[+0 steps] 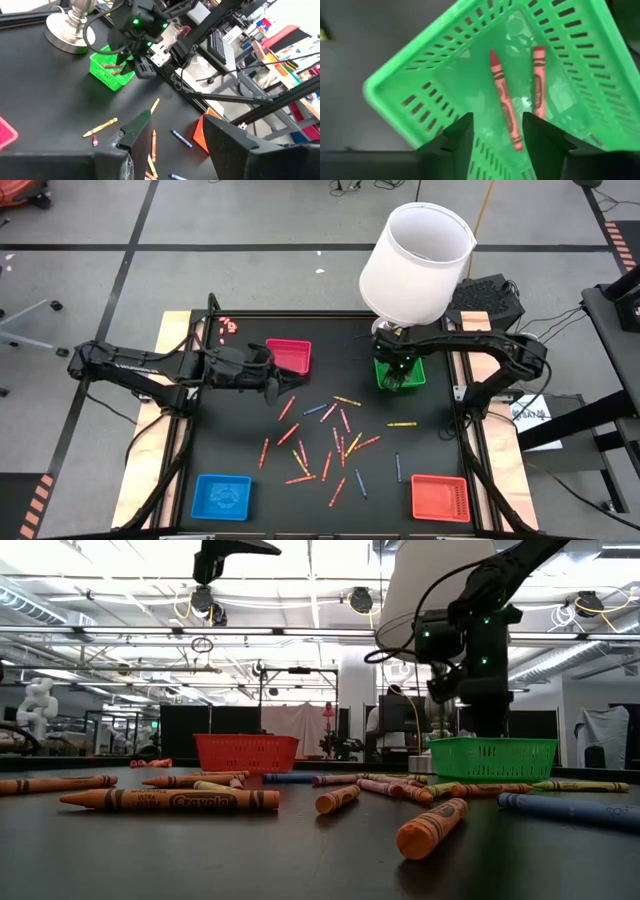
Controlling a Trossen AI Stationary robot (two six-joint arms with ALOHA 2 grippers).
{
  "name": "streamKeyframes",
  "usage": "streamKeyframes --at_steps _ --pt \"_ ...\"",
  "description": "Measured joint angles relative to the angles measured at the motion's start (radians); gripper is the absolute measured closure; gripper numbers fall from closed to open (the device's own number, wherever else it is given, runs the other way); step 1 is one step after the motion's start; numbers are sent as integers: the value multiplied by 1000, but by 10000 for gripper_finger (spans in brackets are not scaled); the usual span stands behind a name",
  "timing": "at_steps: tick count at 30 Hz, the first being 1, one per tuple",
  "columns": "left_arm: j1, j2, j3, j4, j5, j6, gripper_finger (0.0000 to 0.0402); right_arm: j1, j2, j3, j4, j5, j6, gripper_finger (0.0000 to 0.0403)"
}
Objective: Sort crayons
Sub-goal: Put the yellow crayon into the red basket
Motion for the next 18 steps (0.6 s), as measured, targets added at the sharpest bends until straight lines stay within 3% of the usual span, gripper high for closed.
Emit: streamKeyframes --at_steps 7,12,18 --pt "-36 0 0 1 18 -5 220 47 -151 0 -54 -8 116 207" --pt "-69 0 0 1 18 -5 220 118 -280 0 -45 -77 219 205" --pt "-104 0 0 -7 17 1 220 276 -385 0 -30 -79 296 213"
